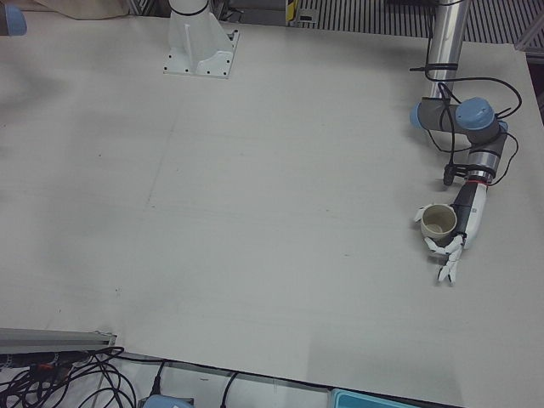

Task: Pour water
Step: 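Set the cream cup down on the table with the left hand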

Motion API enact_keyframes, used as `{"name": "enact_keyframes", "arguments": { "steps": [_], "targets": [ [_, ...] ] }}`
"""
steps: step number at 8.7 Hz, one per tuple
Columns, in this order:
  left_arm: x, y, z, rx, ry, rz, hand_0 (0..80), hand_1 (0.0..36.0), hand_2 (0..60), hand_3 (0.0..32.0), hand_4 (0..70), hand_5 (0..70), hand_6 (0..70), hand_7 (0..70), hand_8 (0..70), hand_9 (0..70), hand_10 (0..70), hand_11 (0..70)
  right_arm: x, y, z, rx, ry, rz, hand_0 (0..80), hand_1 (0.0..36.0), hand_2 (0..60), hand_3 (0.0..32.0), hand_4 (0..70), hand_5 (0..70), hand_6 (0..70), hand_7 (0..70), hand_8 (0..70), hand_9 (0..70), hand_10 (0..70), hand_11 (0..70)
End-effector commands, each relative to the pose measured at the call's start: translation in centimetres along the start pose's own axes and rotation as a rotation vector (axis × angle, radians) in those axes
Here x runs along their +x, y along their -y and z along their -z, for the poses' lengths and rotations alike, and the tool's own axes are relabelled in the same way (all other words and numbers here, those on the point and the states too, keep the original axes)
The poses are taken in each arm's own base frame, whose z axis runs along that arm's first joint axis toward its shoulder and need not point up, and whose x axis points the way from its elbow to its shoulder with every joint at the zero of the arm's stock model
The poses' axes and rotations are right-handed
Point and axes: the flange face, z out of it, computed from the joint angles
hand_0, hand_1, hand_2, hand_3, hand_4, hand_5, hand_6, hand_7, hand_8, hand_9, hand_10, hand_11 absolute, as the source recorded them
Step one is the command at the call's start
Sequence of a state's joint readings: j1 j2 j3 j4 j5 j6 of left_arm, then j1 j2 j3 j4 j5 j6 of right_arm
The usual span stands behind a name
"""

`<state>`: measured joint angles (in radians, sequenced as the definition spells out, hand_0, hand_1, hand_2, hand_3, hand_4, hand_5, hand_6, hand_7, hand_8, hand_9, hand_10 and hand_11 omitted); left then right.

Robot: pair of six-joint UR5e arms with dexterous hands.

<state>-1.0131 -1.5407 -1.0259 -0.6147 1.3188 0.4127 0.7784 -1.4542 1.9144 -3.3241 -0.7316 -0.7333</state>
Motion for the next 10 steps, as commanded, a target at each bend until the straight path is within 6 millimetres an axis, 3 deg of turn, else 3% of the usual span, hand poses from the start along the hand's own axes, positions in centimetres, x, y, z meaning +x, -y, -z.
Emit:
{"name": "enact_keyframes", "arguments": {
  "steps": [1, 2, 3, 4, 5, 6, 7, 8, 10],
  "targets": [
    [-0.9, -0.8, -1.0, -0.017, 0.006, 0.006, 46.5, 18.8, 36.7, 0.0, 28.8, 65.6, 9.3, 7.9, 0.8, 0.1, 4.9, 8.0, -0.1, 0.0, 0.0, 0.000, 0.001, -0.001, 49.0, 13.4, 16.7, 0.0, 70.0, 28.2, 3.2, 6.3, 0.0, 0.0, 5.2, 7.7],
    [-0.9, -0.6, -0.6, -0.013, 0.007, 0.011, 46.6, 18.6, 36.1, 0.0, 29.5, 65.5, 9.7, 8.9, 0.9, 0.3, 4.9, 8.0, -0.1, 0.0, 0.0, 0.000, 0.001, -0.001, 49.0, 13.4, 16.4, 0.0, 70.0, 28.4, 3.1, 6.3, 0.0, 0.0, 5.2, 7.6],
    [-0.8, -0.2, -0.2, -0.007, 0.008, 0.012, 46.3, 17.8, 34.7, 0.0, 28.9, 60.6, 9.6, 9.5, 0.9, 0.5, 4.9, 8.0, -0.1, 0.0, 0.0, 0.000, 0.001, -0.001, 49.0, 13.4, 16.6, 0.0, 69.5, 28.2, 3.0, 6.0, 0.0, 0.0, 5.0, 7.5],
    [-0.8, -0.1, 0.0, -0.004, 0.009, 0.010, 46.1, 17.9, 34.9, 0.0, 28.2, 47.8, 9.0, 9.3, 0.8, 0.4, 5.0, 8.1, -0.1, 0.0, 0.0, 0.000, 0.001, -0.001, 48.9, 13.4, 16.6, 0.0, 69.3, 28.1, 3.0, 6.1, 0.0, 0.0, 5.1, 7.6],
    [-0.9, -0.1, 0.0, -0.005, 0.012, 0.010, 46.3, 17.8, 33.4, 0.0, 28.2, 44.9, 8.6, 9.3, 0.7, 0.4, 5.1, 8.2, -0.1, 0.0, 0.0, 0.000, 0.001, -0.001, 48.8, 13.3, 16.3, 0.0, 69.3, 28.1, 3.1, 6.2, 0.0, 0.0, 5.1, 7.5],
    [-0.8, -0.1, 0.1, -0.005, 0.011, 0.010, 46.5, 17.4, 28.2, 0.0, 26.1, 27.8, 7.6, 8.4, 0.5, 0.2, 4.8, 8.0, -0.1, 0.0, -0.1, 0.000, 0.003, -0.002, 48.8, 13.3, 16.3, 0.0, 69.0, 28.2, 3.1, 6.2, 0.0, 0.0, 5.0, 7.5],
    [-0.9, -0.1, 0.1, -0.008, 0.011, 0.011, 47.1, 15.5, 11.2, 0.0, 13.3, 6.7, 4.7, 4.3, 0.0, 0.0, 3.9, 6.9, -0.1, 0.0, 0.0, 0.000, 0.001, -0.001, 48.8, 13.3, 16.3, 0.0, 68.7, 28.3, 3.1, 6.1, 0.0, 0.0, 5.0, 7.5],
    [-0.9, -0.1, 0.2, -0.008, 0.011, 0.011, 47.1, 15.2, 4.0, 0.0, 0.3, 0.3, 1.7, 0.1, 0.0, 0.0, 2.5, 5.3, -0.1, 0.0, 0.0, 0.000, 0.001, -0.001, 48.8, 13.3, 16.4, 0.0, 68.6, 28.1, 3.2, 6.2, 0.0, 0.0, 5.0, 7.5],
    [-0.8, 0.2, 0.7, -0.005, 0.011, 0.010, 47.2, 15.5, 2.4, 1.4, 0.0, 0.0, 0.0, 0.0, 0.0, 0.0, 1.6, 4.1, -0.1, 0.0, 0.0, 0.000, 0.001, -0.001, 48.8, 13.3, 16.4, 0.0, 68.5, 28.1, 3.2, 6.3, 0.0, 0.0, 5.1, 7.6]
  ]
}}
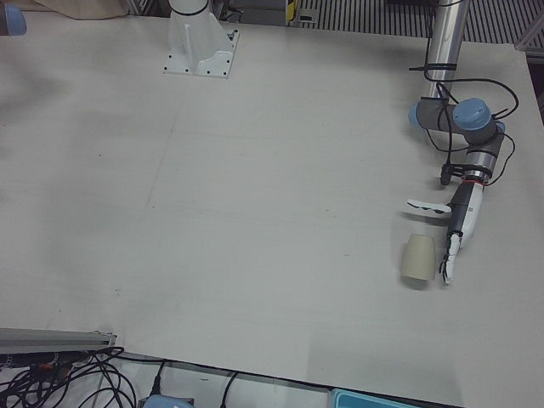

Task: Pour water

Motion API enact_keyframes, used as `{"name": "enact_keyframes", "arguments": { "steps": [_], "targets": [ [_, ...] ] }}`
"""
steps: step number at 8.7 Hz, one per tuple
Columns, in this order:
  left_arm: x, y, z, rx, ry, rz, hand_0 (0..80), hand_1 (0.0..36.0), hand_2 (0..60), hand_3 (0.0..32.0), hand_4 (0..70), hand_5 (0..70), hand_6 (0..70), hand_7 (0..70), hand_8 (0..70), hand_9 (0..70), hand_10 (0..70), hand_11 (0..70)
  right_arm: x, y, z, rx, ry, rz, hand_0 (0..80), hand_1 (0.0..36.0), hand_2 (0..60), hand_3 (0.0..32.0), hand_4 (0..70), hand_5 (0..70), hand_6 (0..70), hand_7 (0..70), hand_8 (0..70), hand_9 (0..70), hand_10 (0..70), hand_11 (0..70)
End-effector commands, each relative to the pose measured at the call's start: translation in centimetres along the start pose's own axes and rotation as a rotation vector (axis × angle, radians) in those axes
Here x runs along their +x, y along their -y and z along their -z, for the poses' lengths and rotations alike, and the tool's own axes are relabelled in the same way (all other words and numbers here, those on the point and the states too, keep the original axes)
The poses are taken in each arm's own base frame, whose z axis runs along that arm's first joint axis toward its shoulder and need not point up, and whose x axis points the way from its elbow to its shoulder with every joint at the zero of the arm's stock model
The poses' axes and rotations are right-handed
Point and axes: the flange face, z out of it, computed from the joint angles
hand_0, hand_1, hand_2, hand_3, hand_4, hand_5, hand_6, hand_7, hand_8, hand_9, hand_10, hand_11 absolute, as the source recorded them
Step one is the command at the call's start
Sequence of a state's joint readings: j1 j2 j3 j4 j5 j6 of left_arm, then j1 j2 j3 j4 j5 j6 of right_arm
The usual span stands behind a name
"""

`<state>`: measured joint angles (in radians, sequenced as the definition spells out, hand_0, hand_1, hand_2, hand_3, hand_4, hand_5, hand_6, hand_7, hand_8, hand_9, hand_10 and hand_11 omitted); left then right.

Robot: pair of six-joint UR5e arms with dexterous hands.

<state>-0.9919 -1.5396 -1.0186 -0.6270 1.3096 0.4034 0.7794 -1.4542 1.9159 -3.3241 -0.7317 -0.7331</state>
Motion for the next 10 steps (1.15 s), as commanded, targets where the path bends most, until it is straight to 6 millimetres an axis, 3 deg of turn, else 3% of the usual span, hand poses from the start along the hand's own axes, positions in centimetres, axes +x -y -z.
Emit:
{"name": "enact_keyframes", "arguments": {
  "steps": [1, 3, 4, 6, 8, 10],
  "targets": [
    [0.3, 0.5, 1.6, -0.008, -0.005, 0.006, 47.3, 15.5, 2.2, 3.4, 0.0, 0.0, 0.0, 0.0, 0.0, 0.0, 1.6, 4.1, -0.1, 0.1, -0.1, 0.001, 0.002, -0.001, 49.0, 13.4, 16.4, 0.0, 68.4, 28.1, 3.2, 6.4, 0.0, 0.0, 5.2, 7.7],
    [0.7, -0.3, 1.2, -0.040, -0.019, 0.082, 47.1, 15.4, 1.8, 7.2, 0.0, 0.0, 0.0, 0.0, 0.0, 0.0, 1.1, 3.5, 0.2, 0.7, -0.2, 0.009, 0.008, 0.000, 48.8, 13.4, 16.3, 0.0, 67.6, 28.1, 3.1, 6.0, 0.0, 0.0, 5.1, 7.7],
    [1.2, -1.7, 1.2, -0.054, -0.024, 0.089, 47.0, 15.2, 1.4, 7.2, 0.0, 0.0, 0.0, 0.0, 0.0, 0.0, 0.2, 2.0, 1.4, 1.6, 0.0, 0.019, -0.008, -0.044, 48.7, 13.2, 16.1, 0.0, 65.7, 28.1, 3.2, 6.1, 0.0, 0.0, 5.4, 8.1],
    [2.7, -3.8, 0.4, -0.081, -0.053, 0.109, 47.5, 15.2, 1.1, 4.8, 0.0, 1.5, 0.0, 0.0, 0.0, 0.0, 0.0, 1.4, 4.5, 4.1, 0.5, 0.057, -0.056, -0.140, 47.7, 12.2, 16.6, 0.0, 64.6, 26.1, 3.0, 5.1, 0.0, 0.0, 6.7, 9.8],
    [3.8, -3.7, 1.9, -0.070, -0.067, 0.114, 48.3, 16.3, 1.7, 5.6, 0.0, 2.7, 0.0, 0.0, 0.0, 0.0, 0.0, 1.3, 8.0, 4.7, 2.8, 0.059, -0.126, -0.154, 47.0, 11.2, 16.8, 0.0, 65.6, 25.3, 3.0, 4.4, 0.0, 0.0, 6.6, 9.6],
    [4.1, -3.2, 2.8, -0.067, -0.072, 0.113, 48.4, 16.3, 1.4, 5.4, 0.0, 3.4, 0.0, 0.2, 0.0, 0.0, 0.0, 1.4, 12.0, 7.1, 4.0, 0.049, -0.156, -0.180, 46.6, 10.7, 16.2, 0.0, 62.8, 24.9, 3.0, 4.0, 0.0, 0.0, 7.2, 10.4]
  ]
}}
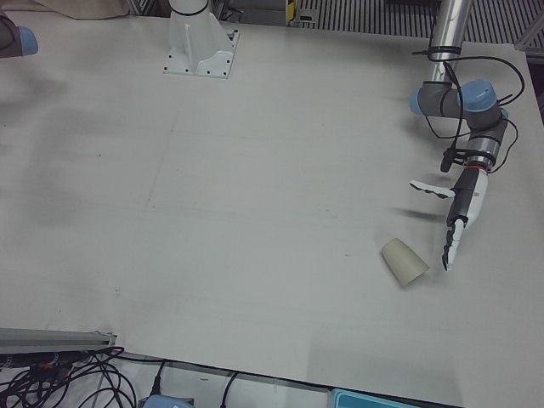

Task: Pour water

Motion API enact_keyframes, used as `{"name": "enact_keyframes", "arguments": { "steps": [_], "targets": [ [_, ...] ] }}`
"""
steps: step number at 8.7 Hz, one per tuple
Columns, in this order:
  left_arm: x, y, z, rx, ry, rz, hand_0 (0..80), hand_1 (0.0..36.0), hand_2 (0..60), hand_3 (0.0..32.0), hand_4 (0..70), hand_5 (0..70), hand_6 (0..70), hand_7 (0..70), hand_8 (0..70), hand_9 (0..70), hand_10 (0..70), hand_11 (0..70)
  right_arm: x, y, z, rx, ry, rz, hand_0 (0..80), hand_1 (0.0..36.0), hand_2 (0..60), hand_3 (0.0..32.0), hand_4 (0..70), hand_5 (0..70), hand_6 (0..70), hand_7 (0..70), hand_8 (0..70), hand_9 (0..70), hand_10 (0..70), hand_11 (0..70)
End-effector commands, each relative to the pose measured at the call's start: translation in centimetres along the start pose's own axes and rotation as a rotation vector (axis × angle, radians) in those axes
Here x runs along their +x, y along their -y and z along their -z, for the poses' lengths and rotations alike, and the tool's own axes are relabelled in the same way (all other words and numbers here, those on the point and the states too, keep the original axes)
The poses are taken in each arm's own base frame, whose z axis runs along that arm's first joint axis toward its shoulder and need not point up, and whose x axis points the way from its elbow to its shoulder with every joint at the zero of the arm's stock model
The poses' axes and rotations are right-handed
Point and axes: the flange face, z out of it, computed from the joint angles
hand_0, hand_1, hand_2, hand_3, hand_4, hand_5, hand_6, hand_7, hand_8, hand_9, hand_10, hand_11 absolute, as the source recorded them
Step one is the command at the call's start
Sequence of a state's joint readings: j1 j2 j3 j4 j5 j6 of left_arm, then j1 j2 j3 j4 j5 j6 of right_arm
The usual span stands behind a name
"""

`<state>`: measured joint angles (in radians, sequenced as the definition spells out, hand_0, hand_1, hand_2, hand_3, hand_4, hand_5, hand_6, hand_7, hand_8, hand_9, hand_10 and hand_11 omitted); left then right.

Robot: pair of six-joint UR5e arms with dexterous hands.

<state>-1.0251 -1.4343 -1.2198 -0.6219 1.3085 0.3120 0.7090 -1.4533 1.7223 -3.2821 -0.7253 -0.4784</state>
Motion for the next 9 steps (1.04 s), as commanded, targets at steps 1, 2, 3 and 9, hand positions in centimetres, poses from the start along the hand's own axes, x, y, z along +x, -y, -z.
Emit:
{"name": "enact_keyframes", "arguments": {
  "steps": [1, 2, 3, 9],
  "targets": [
    [0.9, 0.3, 1.2, 0.002, -0.015, 0.002, 48.2, 16.3, 1.7, 5.8, 0.0, 3.3, 0.0, 0.0, 0.0, 0.0, 0.0, 1.6, 4.5, 4.2, 1.1, -0.003, -0.045, -0.032, 46.7, 10.5, 15.7, 0.0, 61.5, 24.7, 2.7, 3.3, 0.0, 0.0, 6.8, 9.8],
    [1.5, 0.6, 1.7, 0.005, -0.026, -0.001, 48.4, 16.3, 1.3, 6.2, 0.0, 3.3, 0.0, 0.0, 0.0, 0.0, 0.0, 1.6, 4.4, 4.5, 1.2, 0.000, -0.050, -0.035, 46.6, 10.5, 15.7, 0.0, 61.1, 25.0, 2.4, 3.0, 0.0, 0.0, 6.2, 9.0],
    [1.6, 0.5, 1.8, 0.002, -0.031, 0.001, 48.7, 16.0, 0.5, 6.4, 0.0, 3.3, 0.0, 0.0, 0.0, 0.0, 0.0, 1.6, 4.3, 4.5, 1.2, 0.000, -0.051, -0.036, 46.5, 10.6, 15.7, 0.0, 60.3, 26.0, 2.4, 3.5, 0.0, 0.0, 5.8, 8.4],
    [1.8, 1.1, 3.1, 0.010, -0.028, -0.001, 48.9, 16.4, 0.5, 11.4, 0.0, 2.4, 0.0, 0.3, 0.0, 0.0, 0.0, 1.8, 4.9, 3.9, 1.4, -0.014, -0.072, -0.045, 46.7, 13.8, 0.0, 29.6, 0.0, 0.0, 0.0, 0.0, 0.0, 0.0, 0.0, 0.0]
  ]
}}
